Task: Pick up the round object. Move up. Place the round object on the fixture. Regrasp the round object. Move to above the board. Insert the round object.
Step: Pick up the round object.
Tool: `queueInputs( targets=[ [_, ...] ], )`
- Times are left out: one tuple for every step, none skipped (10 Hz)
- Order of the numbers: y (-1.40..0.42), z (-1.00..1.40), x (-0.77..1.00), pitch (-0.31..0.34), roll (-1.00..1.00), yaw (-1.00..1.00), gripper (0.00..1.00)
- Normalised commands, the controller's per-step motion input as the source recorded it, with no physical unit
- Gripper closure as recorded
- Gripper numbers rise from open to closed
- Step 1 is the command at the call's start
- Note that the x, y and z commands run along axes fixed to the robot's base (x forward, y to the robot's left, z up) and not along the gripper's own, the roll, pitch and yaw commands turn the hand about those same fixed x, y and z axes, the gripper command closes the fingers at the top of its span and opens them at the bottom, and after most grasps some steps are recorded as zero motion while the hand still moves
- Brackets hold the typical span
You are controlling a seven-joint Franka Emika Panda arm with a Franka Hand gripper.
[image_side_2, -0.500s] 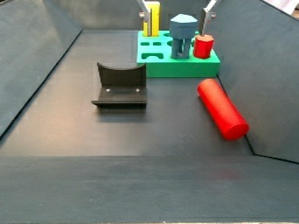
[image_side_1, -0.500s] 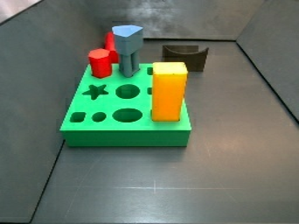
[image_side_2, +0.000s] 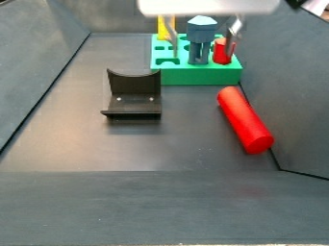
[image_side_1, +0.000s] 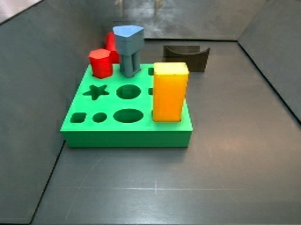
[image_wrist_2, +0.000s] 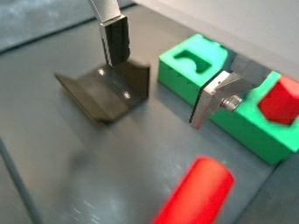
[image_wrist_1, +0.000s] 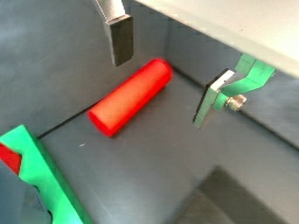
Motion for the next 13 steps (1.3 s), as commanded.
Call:
queueInputs(
  targets=[
    [0.05, -0.77, -0.82, -0.253, 0.06, 0.22, 0.00],
    [0.22, -0.77, -0.70, -0.277, 0.02, 0.17, 0.00],
    [0.31, -0.81, -0.44, -0.184, 0.10, 0.05, 0.00],
    [0.35, -0.80, -0.25, -0.117, 0.10, 0.00, 0.00],
    [0.34, -0.89, -0.11, -0.070, 0.10, 0.00, 0.00],
    [0.31, -0.97, -0.02, -0.033, 0.10, -0.05, 0.00],
    [0.33, -1.00, -0.30, -0.097, 0.00, -0.09, 0.00],
    [0.36, -1.00, -0.43, -0.091, 0.00, -0.11, 0.00],
    [0.29, -1.00, -0.39, -0.120, 0.00, -0.07, 0.00],
    [0.25, -0.98, -0.14, -0.060, 0.04, -0.04, 0.00],
    [0.07, -0.77, 0.00, -0.050, 0.03, 0.00, 0.00],
    [0.00, -0.61, 0.04, -0.054, 0.00, 0.00, 0.00],
    [0.00, -0.57, 0.09, -0.051, 0.00, 0.00, 0.00]
  ],
)
